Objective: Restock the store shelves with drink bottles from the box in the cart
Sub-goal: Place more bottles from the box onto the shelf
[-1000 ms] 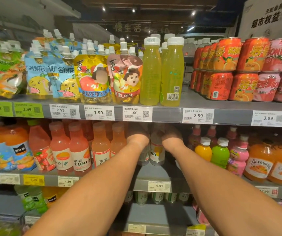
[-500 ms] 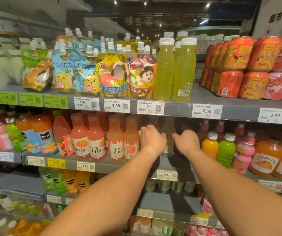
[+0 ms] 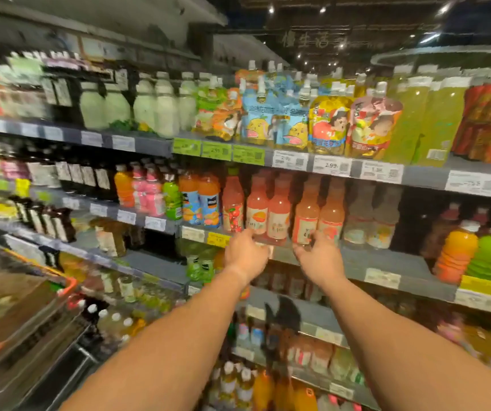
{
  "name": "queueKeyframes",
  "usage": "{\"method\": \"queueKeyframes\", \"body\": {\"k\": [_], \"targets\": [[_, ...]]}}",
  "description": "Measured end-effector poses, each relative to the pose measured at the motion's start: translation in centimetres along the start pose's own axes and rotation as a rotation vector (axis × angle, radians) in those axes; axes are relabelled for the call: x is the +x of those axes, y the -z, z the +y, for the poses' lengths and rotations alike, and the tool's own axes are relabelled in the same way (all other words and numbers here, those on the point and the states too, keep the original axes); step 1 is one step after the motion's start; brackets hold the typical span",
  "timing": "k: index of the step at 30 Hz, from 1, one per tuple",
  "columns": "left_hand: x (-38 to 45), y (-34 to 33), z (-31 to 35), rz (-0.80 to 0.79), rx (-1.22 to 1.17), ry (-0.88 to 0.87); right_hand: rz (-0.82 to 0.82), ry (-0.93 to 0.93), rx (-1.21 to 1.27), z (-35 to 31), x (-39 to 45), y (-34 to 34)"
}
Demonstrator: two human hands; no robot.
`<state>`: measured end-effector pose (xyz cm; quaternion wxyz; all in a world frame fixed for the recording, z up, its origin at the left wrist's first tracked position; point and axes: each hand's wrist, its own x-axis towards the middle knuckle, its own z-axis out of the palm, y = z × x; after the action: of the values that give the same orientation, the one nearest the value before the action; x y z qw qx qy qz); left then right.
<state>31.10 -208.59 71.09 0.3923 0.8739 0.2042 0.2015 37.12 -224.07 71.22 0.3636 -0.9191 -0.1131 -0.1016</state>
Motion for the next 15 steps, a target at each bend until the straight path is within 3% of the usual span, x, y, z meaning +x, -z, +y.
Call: {"method": "queueKeyframes", "body": {"k": [8, 15], "targets": [[-8.6, 20.7, -20.5, 0.292, 0.173, 0.373, -0.4, 0.417, 0.0, -19.7, -14.4, -17.6], [-17.0, 32.2, -31.3, 0.517, 0.18, 0.698, -0.686, 0.707, 0.079, -31.2, -25.0, -27.1]]}}
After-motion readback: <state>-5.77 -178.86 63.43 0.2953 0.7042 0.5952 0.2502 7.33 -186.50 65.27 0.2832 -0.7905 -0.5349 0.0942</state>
